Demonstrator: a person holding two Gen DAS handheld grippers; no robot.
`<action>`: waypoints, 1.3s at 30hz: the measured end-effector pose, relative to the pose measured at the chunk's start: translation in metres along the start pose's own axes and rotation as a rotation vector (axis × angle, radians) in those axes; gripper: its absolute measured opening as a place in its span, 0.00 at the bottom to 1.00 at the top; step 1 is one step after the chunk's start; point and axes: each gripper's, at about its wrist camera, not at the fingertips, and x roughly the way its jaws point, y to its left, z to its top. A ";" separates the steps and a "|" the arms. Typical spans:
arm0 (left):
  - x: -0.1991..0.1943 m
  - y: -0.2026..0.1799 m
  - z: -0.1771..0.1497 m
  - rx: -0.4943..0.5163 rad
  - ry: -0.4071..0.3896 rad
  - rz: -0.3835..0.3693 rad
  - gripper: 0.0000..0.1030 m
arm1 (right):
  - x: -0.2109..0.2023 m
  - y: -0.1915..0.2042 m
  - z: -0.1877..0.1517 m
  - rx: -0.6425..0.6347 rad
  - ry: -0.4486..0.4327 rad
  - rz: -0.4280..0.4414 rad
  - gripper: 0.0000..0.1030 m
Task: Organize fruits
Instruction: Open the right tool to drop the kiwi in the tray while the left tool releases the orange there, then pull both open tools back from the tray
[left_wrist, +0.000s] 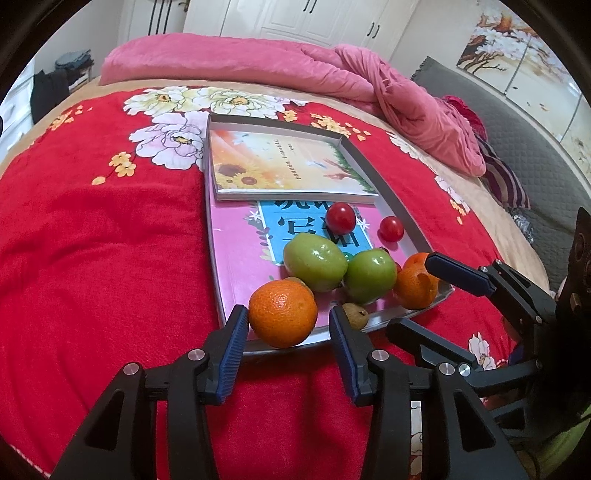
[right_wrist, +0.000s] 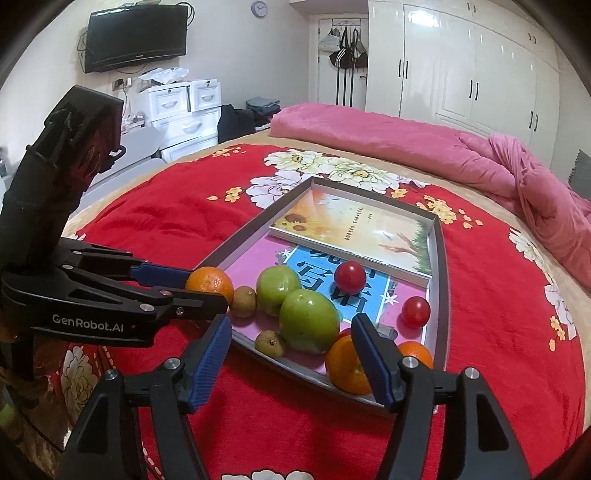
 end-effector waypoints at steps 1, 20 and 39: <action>0.000 0.000 0.000 -0.001 -0.001 0.000 0.46 | 0.000 0.000 0.000 0.001 -0.001 -0.003 0.65; -0.010 0.000 0.003 -0.005 -0.040 0.005 0.66 | -0.005 -0.007 -0.001 0.022 -0.012 -0.038 0.73; -0.026 0.000 0.005 -0.016 -0.092 0.036 0.76 | -0.019 -0.021 0.002 0.075 -0.055 -0.118 0.87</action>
